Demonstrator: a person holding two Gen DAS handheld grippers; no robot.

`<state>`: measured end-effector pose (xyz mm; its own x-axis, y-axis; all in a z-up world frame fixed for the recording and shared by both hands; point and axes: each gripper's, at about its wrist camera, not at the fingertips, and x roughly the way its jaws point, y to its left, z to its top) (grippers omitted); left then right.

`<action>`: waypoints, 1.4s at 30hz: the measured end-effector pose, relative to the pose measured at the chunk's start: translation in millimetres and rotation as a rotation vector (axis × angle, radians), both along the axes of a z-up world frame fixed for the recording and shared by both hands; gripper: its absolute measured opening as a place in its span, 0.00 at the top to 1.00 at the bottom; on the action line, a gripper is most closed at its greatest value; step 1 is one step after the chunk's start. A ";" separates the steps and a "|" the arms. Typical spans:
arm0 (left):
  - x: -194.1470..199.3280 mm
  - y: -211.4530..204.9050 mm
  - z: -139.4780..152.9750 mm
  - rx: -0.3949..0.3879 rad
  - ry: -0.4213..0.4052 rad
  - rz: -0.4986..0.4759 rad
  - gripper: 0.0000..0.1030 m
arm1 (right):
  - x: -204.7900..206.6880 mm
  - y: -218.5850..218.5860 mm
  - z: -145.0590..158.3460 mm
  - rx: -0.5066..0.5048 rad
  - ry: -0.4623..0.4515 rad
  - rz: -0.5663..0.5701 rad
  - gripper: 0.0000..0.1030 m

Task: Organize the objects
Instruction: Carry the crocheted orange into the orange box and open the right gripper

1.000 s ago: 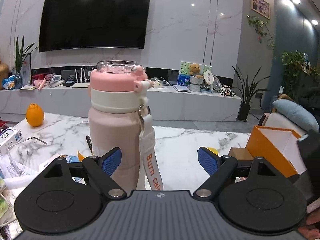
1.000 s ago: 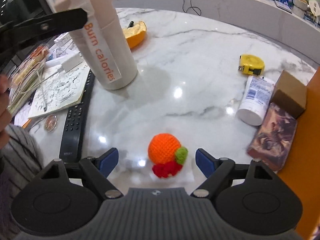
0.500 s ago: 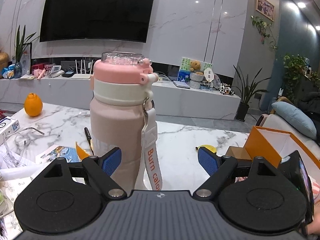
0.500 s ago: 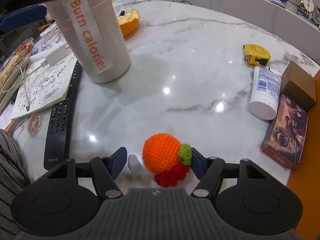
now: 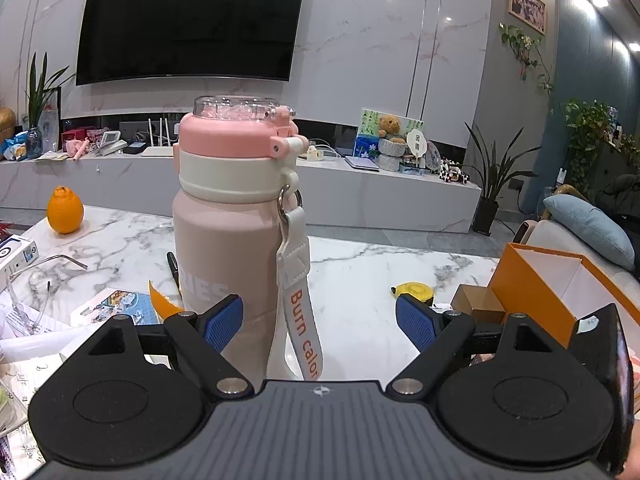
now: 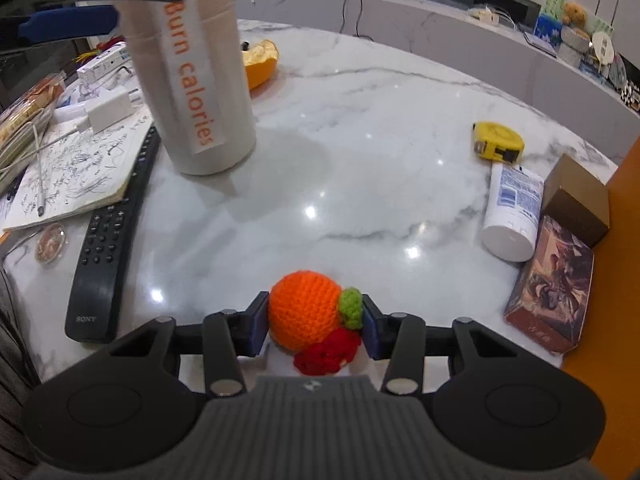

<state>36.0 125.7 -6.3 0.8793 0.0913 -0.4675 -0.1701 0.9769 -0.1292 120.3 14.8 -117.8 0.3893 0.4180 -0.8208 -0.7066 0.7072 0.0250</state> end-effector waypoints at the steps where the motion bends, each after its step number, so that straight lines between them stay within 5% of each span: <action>1: 0.4 -0.3 -0.4 0.003 0.004 0.001 0.04 | -1.1 -0.1 1.3 0.016 0.006 0.003 0.54; 10: 1.5 -0.9 -1.2 -0.016 0.012 -0.010 0.04 | 8.7 -45.4 59.1 0.258 0.037 -0.096 0.54; 13: 2.6 -3.0 -2.1 -0.018 0.018 -0.012 0.04 | 12.3 -80.8 95.3 0.351 -0.007 -0.132 0.54; 15: 4.2 -5.1 -3.1 -0.005 0.027 -0.009 0.04 | 12.9 -112.1 130.1 0.391 -0.132 -0.195 0.53; 17: 4.9 -7.5 -4.2 0.003 0.031 -0.013 0.04 | 17.2 -141.7 161.6 0.351 -0.240 -0.238 0.53; 21: 6.7 -13.5 -6.5 0.021 0.043 -0.034 0.04 | 61.6 -201.7 183.1 0.223 -0.184 -0.408 0.53; 27: 7.7 -29.9 -8.5 0.087 0.051 -0.068 0.04 | 142.0 -255.0 130.7 -0.152 0.050 -0.554 0.53; 30: 8.3 -36.6 -10.5 0.120 0.057 -0.087 0.04 | 156.7 -256.0 109.6 -0.182 0.154 -0.523 0.53; 36: 14.2 -21.4 -13.9 -0.083 0.104 -0.158 0.04 | 176.8 -248.7 85.8 -0.247 0.181 -0.577 0.53; 42: 14.2 -16.4 -13.4 -0.097 0.110 -0.114 0.05 | 171.3 -236.4 77.8 -0.362 0.123 -0.552 0.53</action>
